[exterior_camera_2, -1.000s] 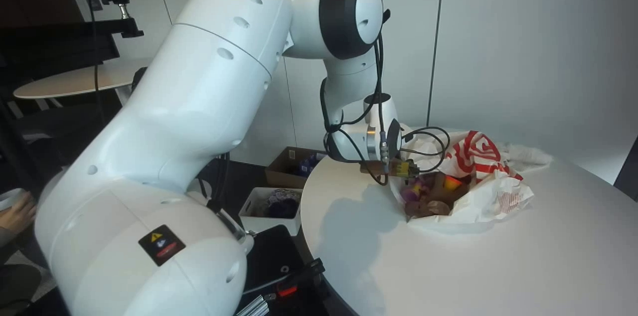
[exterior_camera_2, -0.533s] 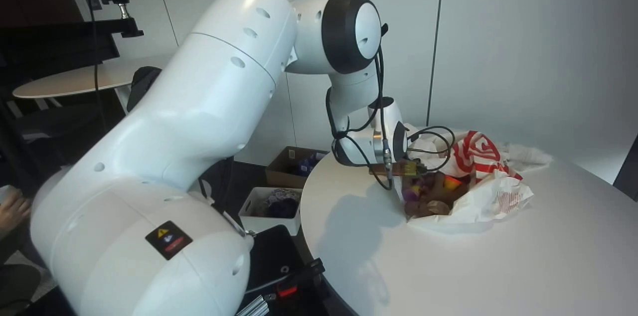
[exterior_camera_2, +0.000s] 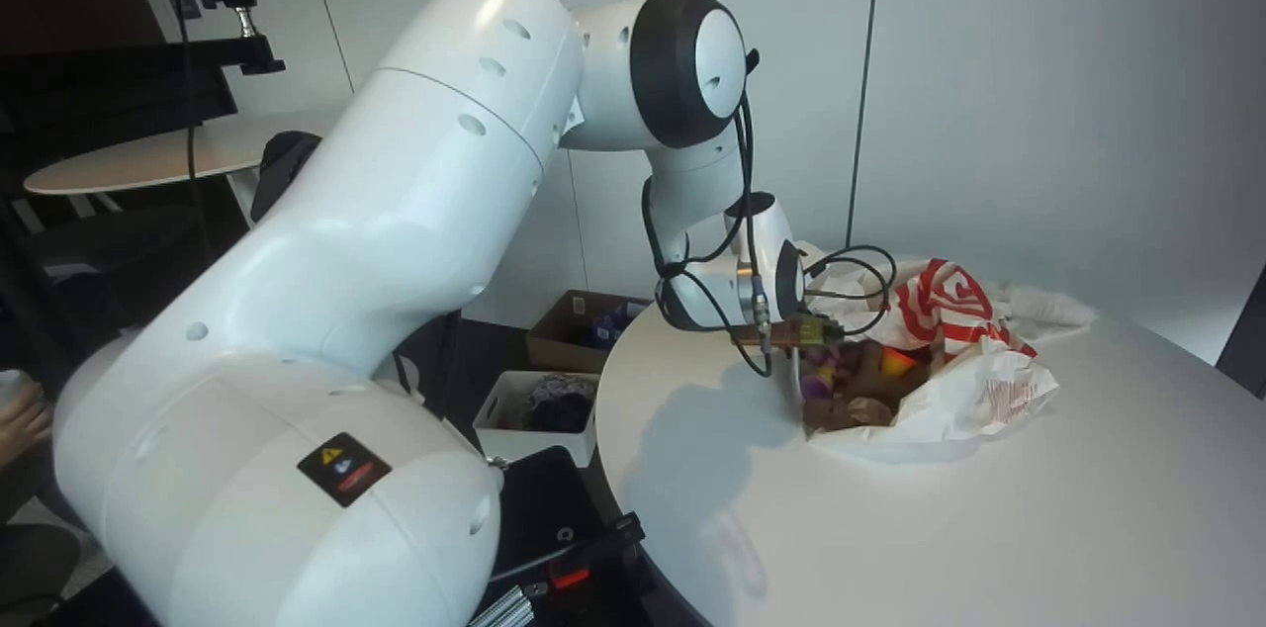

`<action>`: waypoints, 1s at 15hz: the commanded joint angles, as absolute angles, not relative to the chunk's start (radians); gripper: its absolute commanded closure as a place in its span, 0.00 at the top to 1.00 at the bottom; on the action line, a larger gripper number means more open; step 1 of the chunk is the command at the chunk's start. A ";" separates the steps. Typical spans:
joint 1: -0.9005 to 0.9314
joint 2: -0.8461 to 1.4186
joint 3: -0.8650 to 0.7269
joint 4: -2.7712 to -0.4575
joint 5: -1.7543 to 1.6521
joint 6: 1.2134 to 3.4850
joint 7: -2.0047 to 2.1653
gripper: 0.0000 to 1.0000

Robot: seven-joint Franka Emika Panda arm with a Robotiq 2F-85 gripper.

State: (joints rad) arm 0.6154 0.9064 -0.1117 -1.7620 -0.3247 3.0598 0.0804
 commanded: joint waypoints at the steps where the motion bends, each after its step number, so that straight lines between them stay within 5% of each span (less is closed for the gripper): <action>1: 0.583 0.896 -0.081 -1.755 -0.280 3.044 0.060 0.03; 9: 0.086 0.891 0.446 -1.713 -0.047 2.747 -0.243 0.00; 15: -0.145 0.866 0.639 -1.681 0.250 2.491 -0.400 0.00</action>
State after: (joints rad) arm -0.0654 0.8874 0.5539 -1.6944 0.1185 2.5898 -0.3371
